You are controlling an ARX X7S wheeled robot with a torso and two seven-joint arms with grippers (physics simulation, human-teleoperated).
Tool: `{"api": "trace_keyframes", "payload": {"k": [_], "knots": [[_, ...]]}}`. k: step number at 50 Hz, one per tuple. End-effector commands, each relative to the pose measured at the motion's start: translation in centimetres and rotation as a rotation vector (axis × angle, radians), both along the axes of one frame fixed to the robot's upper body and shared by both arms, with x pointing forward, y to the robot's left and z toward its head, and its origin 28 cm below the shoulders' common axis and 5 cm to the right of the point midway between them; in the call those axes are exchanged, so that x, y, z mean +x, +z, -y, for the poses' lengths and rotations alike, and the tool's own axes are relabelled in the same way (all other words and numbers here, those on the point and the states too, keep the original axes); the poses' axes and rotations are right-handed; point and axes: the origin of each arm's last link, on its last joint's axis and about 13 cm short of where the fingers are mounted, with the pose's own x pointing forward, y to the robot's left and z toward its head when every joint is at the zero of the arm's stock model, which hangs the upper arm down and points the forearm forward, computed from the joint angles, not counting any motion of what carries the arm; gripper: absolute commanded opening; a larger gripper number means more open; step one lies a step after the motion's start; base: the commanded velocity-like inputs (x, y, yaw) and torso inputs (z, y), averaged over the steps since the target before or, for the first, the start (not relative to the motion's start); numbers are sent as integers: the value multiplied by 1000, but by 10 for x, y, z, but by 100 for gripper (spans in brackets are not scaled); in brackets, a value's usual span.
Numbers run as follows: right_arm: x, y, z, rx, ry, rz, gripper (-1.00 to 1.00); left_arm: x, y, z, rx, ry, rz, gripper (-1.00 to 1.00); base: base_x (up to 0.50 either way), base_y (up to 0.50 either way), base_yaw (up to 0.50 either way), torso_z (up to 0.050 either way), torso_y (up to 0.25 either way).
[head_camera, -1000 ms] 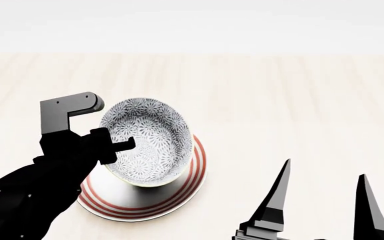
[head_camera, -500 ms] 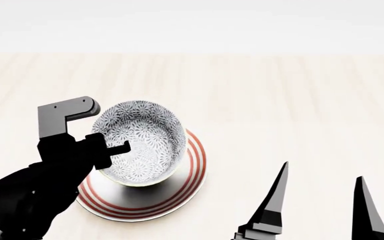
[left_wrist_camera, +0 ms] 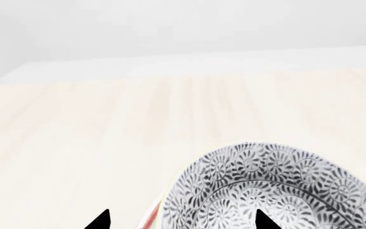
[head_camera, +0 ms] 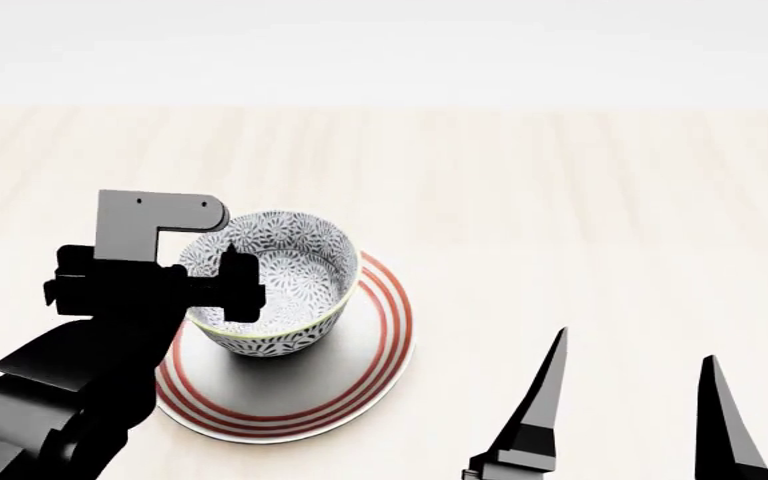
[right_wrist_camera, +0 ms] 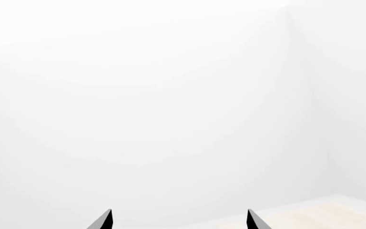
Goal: Put the bowl on the plate.
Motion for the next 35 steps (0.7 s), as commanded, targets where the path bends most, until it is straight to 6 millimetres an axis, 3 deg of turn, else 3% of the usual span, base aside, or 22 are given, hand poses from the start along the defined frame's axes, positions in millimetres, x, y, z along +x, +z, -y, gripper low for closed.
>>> {"api": "trace_keyframes", "payload": {"k": [1, 11, 35], "knots": [[0, 1, 0, -8, -1, 8, 100, -10, 9, 9, 84, -63, 89, 100, 0, 0, 0, 0, 0], [0, 1, 0, -10, 3, 6, 100, -25, 18, 0, 105, -42, 166, 100, 0, 0, 0, 0, 0], [-2, -2, -4, -23, 13, 1, 100, -111, 9, -63, 214, 152, 354, 100, 0, 0, 0, 0, 0]]}}
